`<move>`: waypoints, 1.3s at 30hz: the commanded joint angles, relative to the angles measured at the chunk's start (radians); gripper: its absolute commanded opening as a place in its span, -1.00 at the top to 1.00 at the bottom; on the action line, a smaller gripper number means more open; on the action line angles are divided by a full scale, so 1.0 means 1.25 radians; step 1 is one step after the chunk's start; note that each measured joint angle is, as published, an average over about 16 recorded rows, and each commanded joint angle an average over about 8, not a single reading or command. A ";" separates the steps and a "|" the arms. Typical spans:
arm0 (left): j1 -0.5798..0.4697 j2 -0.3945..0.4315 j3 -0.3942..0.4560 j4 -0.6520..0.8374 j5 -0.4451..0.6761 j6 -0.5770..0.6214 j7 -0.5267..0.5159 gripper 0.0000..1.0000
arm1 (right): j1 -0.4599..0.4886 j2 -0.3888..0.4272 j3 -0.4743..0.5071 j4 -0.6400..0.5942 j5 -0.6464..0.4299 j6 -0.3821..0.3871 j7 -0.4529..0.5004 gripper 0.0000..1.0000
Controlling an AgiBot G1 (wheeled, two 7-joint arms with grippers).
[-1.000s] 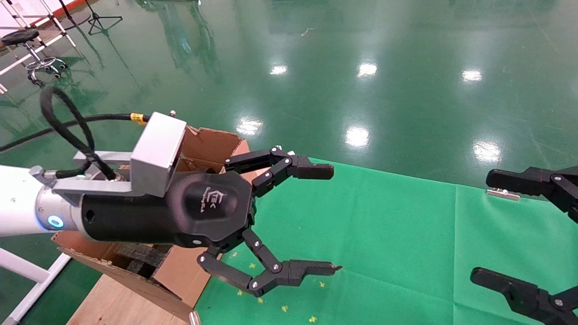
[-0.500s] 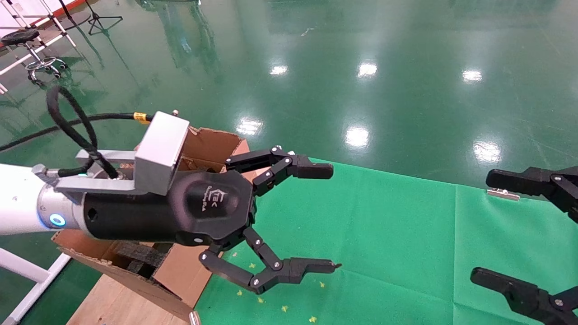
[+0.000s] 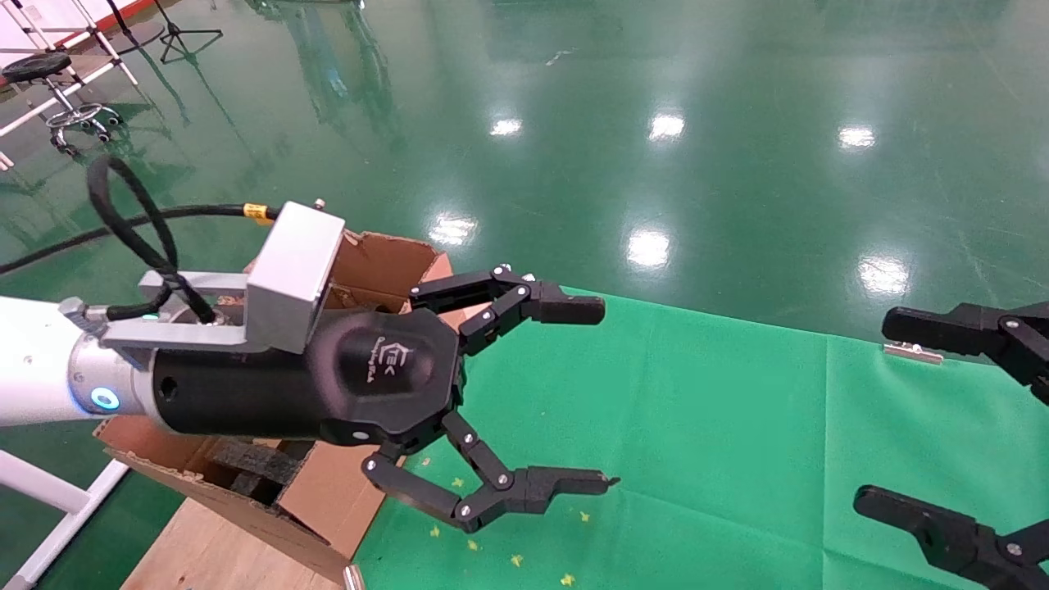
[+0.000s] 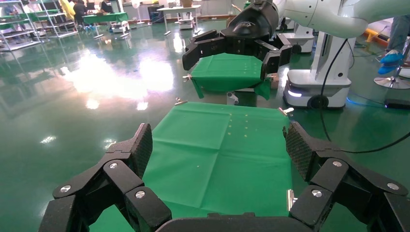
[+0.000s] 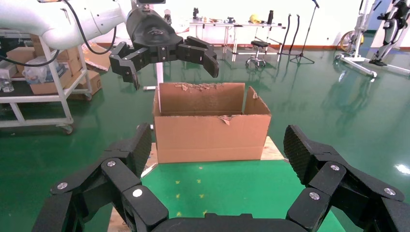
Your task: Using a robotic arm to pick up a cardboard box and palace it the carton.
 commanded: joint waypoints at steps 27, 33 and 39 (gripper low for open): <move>-0.001 0.000 0.001 0.001 0.001 0.000 0.000 -1.00 | 0.000 0.000 0.000 0.000 0.000 0.000 0.000 -1.00; -0.001 0.000 0.001 0.001 0.001 0.000 0.000 -1.00 | 0.000 0.000 0.000 0.000 0.000 0.000 0.000 -1.00; -0.001 0.000 0.001 0.001 0.001 0.000 0.000 -1.00 | 0.000 0.000 0.000 0.000 0.000 0.000 0.000 -1.00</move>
